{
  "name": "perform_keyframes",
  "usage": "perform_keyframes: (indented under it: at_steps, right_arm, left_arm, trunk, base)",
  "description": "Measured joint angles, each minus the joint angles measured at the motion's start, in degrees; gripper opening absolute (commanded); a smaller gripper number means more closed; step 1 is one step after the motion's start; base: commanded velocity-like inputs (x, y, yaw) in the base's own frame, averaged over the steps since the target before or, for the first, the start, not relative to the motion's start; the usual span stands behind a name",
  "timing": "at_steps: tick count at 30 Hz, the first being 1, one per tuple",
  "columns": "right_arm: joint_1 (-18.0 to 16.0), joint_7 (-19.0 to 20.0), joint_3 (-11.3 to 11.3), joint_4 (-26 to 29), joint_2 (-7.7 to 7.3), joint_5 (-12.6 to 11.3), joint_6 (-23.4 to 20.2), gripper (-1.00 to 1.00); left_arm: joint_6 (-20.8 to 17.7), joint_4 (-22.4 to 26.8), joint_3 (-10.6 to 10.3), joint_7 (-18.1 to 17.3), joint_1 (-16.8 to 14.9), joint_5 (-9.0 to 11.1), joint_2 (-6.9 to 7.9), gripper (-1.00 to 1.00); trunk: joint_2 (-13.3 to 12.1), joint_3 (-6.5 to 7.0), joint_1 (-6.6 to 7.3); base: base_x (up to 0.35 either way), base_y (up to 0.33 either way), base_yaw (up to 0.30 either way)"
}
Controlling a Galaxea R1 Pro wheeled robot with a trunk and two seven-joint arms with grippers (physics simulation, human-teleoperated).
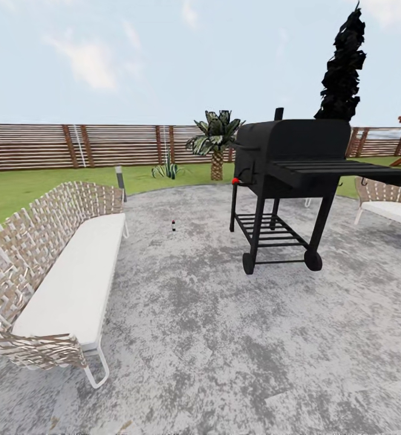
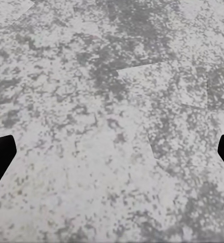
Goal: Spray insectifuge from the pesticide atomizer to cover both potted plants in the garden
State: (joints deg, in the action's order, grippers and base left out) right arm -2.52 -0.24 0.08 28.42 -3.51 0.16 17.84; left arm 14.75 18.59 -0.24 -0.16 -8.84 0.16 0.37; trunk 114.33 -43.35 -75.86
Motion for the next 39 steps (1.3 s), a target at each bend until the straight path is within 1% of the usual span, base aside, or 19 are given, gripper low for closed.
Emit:
perform_keyframes:
  at_steps: [37, 39]
  right_arm:
    - [-0.02, 0.00, 0.00, 0.00, 0.02, 0.00, 0.00, 1.00]
    - [0.00, 0.00, 0.00, -0.01, 0.04, 0.00, 0.00, 1.00]
  left_arm:
    - [0.00, 0.00, 0.05, 0.00, 0.00, -0.01, 0.06, 1.00]
    - [0.00, 0.00, 0.07, 0.00, 0.00, 0.10, 0.07, 1.00]
  trunk:
    - [14.84, -10.02, -8.13]
    - [14.86, -10.21, -8.14]
  base:
    - [0.000, 0.000, 0.000]
    - [0.000, 0.000, 0.000]
